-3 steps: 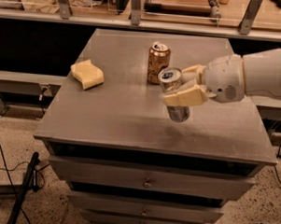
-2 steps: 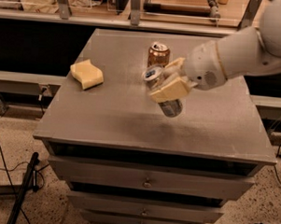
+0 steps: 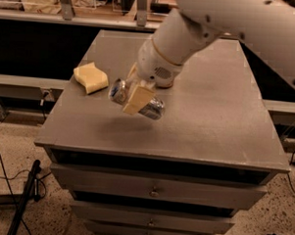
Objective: Knock redbull can over
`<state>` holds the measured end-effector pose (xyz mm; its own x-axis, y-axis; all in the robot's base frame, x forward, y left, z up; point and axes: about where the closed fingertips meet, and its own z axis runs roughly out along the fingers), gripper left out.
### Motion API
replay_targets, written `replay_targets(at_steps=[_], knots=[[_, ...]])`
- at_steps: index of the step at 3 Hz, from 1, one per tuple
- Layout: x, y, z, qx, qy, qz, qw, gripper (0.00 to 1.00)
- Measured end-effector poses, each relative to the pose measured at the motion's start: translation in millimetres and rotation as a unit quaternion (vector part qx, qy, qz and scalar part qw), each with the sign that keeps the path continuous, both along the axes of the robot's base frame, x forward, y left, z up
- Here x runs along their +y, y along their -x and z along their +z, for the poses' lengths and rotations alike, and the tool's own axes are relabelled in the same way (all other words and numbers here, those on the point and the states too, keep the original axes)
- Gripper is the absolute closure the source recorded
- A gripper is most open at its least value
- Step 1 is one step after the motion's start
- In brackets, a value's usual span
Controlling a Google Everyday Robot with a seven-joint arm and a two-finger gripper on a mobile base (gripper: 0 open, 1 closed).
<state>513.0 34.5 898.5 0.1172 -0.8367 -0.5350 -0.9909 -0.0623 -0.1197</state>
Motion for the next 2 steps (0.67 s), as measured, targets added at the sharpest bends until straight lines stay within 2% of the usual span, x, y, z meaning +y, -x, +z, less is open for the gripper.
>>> replay_targets(at_steps=[1,2], knots=[[31.7,7.8,-15.3,-0.028,0.098,0.049,0.9936,1.00],[35.7,3.3,-28.2,-0.055,0.174,0.074,0.9805,0.84]])
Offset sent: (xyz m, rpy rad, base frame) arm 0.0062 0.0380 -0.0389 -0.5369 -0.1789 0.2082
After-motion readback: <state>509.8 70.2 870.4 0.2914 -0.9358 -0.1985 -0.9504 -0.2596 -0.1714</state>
